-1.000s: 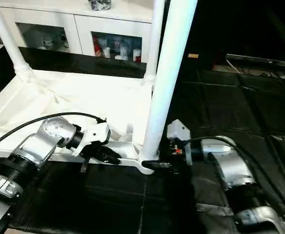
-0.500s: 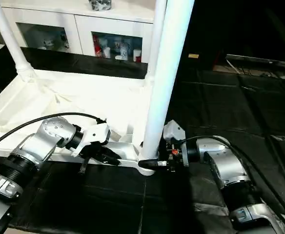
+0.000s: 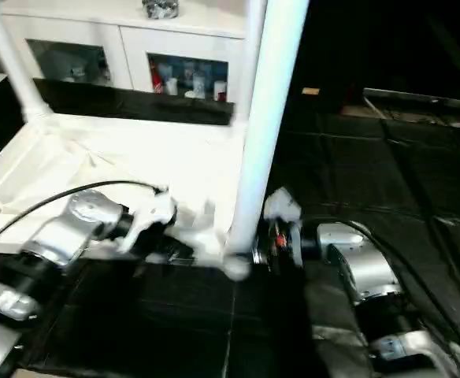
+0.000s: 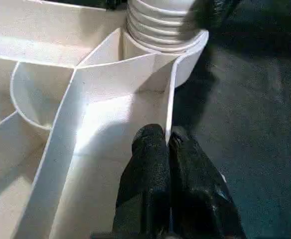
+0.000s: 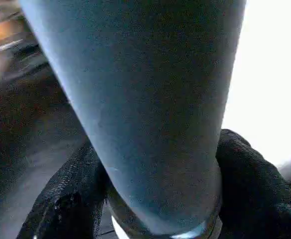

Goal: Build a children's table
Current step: Rotate leg to tighten

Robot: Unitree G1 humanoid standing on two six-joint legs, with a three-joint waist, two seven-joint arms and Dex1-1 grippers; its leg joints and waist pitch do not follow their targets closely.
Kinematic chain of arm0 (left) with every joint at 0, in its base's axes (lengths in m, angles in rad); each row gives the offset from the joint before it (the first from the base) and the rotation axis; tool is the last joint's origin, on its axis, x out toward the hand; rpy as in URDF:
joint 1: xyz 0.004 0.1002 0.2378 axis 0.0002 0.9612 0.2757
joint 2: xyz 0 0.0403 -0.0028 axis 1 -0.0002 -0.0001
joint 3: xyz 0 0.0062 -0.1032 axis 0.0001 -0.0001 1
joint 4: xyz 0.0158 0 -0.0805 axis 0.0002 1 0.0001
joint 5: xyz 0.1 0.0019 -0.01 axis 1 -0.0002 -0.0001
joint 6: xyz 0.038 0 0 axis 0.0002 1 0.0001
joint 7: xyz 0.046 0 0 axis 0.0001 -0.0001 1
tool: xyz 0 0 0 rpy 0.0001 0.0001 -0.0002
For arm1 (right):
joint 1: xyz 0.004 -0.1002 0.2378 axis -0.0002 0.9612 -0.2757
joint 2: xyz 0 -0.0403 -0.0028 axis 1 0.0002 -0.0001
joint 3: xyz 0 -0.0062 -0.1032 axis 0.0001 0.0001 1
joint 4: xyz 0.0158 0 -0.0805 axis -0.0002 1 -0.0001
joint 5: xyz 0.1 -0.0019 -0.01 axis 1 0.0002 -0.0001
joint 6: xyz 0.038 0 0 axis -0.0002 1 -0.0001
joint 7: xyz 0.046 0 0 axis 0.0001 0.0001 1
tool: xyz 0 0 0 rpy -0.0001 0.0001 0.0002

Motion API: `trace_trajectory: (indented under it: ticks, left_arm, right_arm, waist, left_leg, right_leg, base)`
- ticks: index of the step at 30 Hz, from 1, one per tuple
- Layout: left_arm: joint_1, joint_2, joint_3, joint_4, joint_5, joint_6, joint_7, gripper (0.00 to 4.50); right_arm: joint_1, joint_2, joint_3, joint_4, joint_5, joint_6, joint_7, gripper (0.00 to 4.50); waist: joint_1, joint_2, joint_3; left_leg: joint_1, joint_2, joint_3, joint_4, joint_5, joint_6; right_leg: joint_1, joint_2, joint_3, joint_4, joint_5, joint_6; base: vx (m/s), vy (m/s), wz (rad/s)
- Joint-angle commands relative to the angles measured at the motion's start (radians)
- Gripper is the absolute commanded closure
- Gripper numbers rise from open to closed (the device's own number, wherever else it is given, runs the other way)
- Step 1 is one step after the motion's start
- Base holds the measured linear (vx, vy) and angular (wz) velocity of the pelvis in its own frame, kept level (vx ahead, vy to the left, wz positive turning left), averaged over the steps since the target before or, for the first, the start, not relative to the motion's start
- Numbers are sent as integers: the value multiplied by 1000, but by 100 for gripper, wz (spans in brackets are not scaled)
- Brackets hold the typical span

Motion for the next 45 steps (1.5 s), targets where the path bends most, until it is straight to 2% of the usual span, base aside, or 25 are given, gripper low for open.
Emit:
trace_trajectory:
  ticks: [1,2,5,7,10,11,15,16,18,20,23,25,26,27,28,29,30,31,32,35,37,38,41,43,45]
  left_arm:
    - [-46,-79,40,-34,-43,33,90,450]
    - [-49,-99,49,-40,-37,65,135,450]
    - [-58,-151,68,-52,-12,139,257,450]
    - [-65,-175,74,-55,10,164,321,450]
    - [-84,-219,91,-52,28,195,421,450]
    - [-87,-228,95,-51,29,201,440,450]
    - [-92,-248,102,-65,34,219,486,450]
    - [-88,-244,96,-71,39,220,478,450]
    - [-80,-235,91,-76,42,224,470,450]
    - [-77,-220,86,-69,44,217,459,450]
    - [-77,-200,84,-51,41,197,437,450]
    - [-77,-180,76,-30,46,172,413,450]
    - [-77,-171,70,-21,49,160,403,450]
    - [-74,-148,58,-9,55,128,369,450]
    - [-73,-139,53,-5,57,116,356,450]
    - [-72,-122,49,1,56,98,325,450]
    - [-71,-117,48,2,55,94,316,450]
    - [-68,-94,41,2,52,80,267,450]
    - [-68,-94,41,2,52,80,267,450]
    - [-60,-40,13,-8,39,16,124,450]
    - [-54,-12,-6,-13,33,-24,47,450]
    - [-52,6,-21,-12,38,-44,11,450]
    - [-52,35,-40,-2,30,-85,-73,450]
    - [-51,50,-48,-4,23,-106,-122,450]
    - [-51,61,-57,-1,24,-129,-152,450]
  right_arm:
    - [-3,68,15,53,-22,54,-142,178]
    - [-24,108,-11,91,-11,64,-211,178]
    - [-83,195,-69,192,-1,66,-388,178]
    - [-111,227,-85,236,-11,49,-462,178]
    - [-149,273,-119,301,-26,27,-589,178]
    - [-155,281,-124,310,-32,27,-610,178]
    - [-169,310,-127,337,-62,-8,-654,178]
    - [-171,313,-134,343,-58,-15,-656,143]
    - [-175,313,-142,359,-62,-41,-673,106]
    - [-168,309,-155,352,-49,-46,-666,99]
    - [-145,294,-155,312,-43,-57,-636,75]
    - [-120,270,-144,271,-40,-69,-578,58]
    - [-104,255,-132,245,-34,-72,-530,58]
    - [-76,219,-125,196,-20,-62,-464,48]
    - [-66,205,-123,179,-15,-59,-440,38]
    - [-45,170,-124,144,0,-53,-388,38]
    - [-39,160,-126,135,4,-52,-374,16]
    - [-16,113,-129,98,19,-54,-307,16]
    - [-16,113,-129,98,19,-54,-307,10]
    - [23,7,-130,27,49,-59,-161,4]
    - [35,-37,-127,2,57,-67,-96,4]
    - [39,-58,-118,-11,61,-68,-52,4]
    - [49,-111,-77,-53,66,-52,58,4]
    - [47,-137,-37,-65,63,-40,131,4]
    - [46,-155,-3,-70,52,-45,181,4]
  waist:
    - [-7,8,-68]
    - [-15,8,-68]
    - [-42,10,-67]
    - [-45,9,-70]
    - [-44,10,-74]
    - [-45,6,-74]
    - [-42,11,-73]
    - [-42,11,-72]
    - [-43,11,-71]
    - [-43,11,-71]
    - [-41,11,-74]
    - [-42,16,-75]
    - [-42,11,-76]
    - [-39,16,-76]
    - [-39,13,-75]
    - [-41,13,-76]
    - [-40,12,-73]
    - [-39,20,-73]
    - [-37,14,-73]
    - [-32,22,-72]
    - [-26,19,-74]
    - [-21,25,-74]
    - [-13,23,-75]
    - [-5,31,-76]
    - [1,30,-77]
  left_leg:
    - [4,64,-27,-74,-118,14]
    - [4,62,-29,-76,-128,3]
    - [2,60,-30,-77,-126,-9]
    - [-3,55,-27,-72,-92,3]
    - [-2,55,-27,-70,-54,26]
    - [-1,55,-25,-70,-49,35]
    - [1,59,-26,-72,-58,42]
    - [1,59,-26,-73,-68,43]
    - [1,59,-26,-74,-80,40]
    - [1,59,-26,-74,-86,40]
    - [-1,59,-27,-73,-57,50]
    - [2,60,-26,-72,-57,59]
    - [3,60,-24,-71,-56,63]
    - [-2,58,-26,-70,-46,74]
    - [-3,58,-26,-70,-50,84]
    - [-3,58,-26,-69,-52,87]
    - [-3,57,-25,-70,-63,88]
    - [-2,57,-26,-70,-73,85]
    - [0,59,-25,-69,-81,83]
    - [-1,58,-27,-69,-78,85]
    - [-2,60,-24,-67,-58,95]
    - [-4,60,-24,-65,-52,101]
    - [-1,63,-22,-64,-59,110]
    - [0,66,-24,-63,-53,108]
    - [1,67,-23,-62,-58,107]
  right_leg:
    - [59,-113,66,-80,-163,-220]
    - [62,-114,66,-83,-198,-206]
    - [59,-110,66,-85,-218,-206]
    - [65,-110,67,-85,-192,-199]
    - [63,-107,67,-79,-117,-214]
    - [62,-103,66,-78,-96,-219]
    - [61,-106,66,-75,-80,-225]
    - [60,-106,66,-77,-85,-225]
    - [60,-108,67,-80,-99,-223]
    - [61,-108,68,-80,-109,-222]
    - [63,-107,69,-72,-51,-226]
    - [61,-104,68,-72,-20,-230]
    - [62,-105,69,-70,-7,-234]
    - [66,-104,68,-67,17,-237]
    - [67,-104,68,-68,24,-231]
    - [67,-104,68,-66,29,-233]
    - [66,-105,67,-72,-2,-231]
    - [65,-106,66,-74,-22,-231]
    - [66,-106,67,-77,-41,-226]
    - [65,-103,66,-79,-47,-228]
    - [65,-99,65,-71,-14,-230]
    - [64,-101,65,-69,-4,-232]
    - [61,-101,62,-72,-23,-234]
    - [58,-103,61,-70,-28,-237]
    - [58,-102,61,-70,-36,-236]
  base:
    - [0,0,0]
    - [0,0,0]
    - [0,0,0]
    - [0,0,0]
    - [0,0,0]
    - [0,0,0]
    - [0,0,0]
    - [0,0,0]
    - [0,0,0]
    - [0,0,0]
    - [0,0,0]
    - [0,0,0]
    - [0,0,0]
    - [0,0,0]
    - [0,0,0]
    - [0,0,0]
    - [0,0,0]
    - [0,0,0]
    - [0,0,0]
    - [0,0,0]
    - [0,0,0]
    - [0,0,0]
    - [0,0,0]
    - [0,0,0]
    - [0,0,0]
